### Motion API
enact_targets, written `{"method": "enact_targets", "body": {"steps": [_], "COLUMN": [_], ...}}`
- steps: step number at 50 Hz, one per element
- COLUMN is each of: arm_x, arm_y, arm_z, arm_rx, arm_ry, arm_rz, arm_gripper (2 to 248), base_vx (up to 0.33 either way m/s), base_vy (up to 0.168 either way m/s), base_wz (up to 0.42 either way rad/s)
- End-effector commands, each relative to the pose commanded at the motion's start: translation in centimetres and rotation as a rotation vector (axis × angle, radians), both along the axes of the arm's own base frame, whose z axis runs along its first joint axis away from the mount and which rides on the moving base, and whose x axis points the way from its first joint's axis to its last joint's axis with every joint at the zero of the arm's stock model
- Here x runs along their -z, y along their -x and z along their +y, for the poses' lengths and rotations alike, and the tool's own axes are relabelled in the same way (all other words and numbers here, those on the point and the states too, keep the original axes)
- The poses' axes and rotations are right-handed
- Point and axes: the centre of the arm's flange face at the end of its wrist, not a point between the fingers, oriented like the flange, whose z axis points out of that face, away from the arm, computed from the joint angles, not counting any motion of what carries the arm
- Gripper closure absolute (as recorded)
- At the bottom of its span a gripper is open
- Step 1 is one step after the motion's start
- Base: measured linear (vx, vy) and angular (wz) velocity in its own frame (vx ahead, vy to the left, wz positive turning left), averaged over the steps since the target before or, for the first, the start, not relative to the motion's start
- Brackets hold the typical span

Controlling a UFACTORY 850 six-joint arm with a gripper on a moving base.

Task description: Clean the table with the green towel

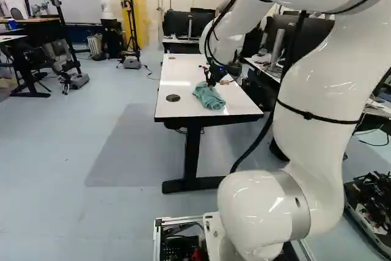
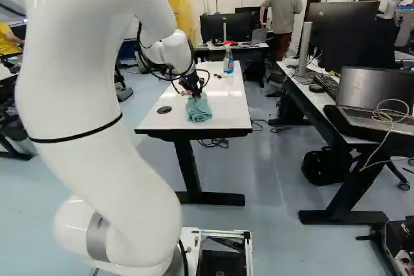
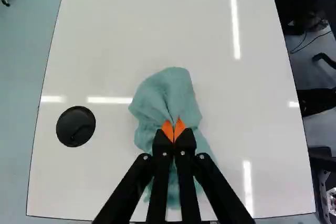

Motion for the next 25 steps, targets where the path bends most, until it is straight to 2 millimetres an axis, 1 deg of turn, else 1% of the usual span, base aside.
{"method": "enact_targets", "body": {"steps": [11, 25], "arm_x": [0.0, 0.0], "arm_y": [0.4, 0.4], "arm_z": [1.3, 3.7], "arm_rx": [-0.025, -0.070], "arm_ry": [0.000, 0.000], "arm_rz": [0.001, 0.001], "arm_gripper": [228, 228], "base_vx": [0.000, 0.000], "base_vy": [0.000, 0.000], "base_wz": [0.000, 0.000]}}
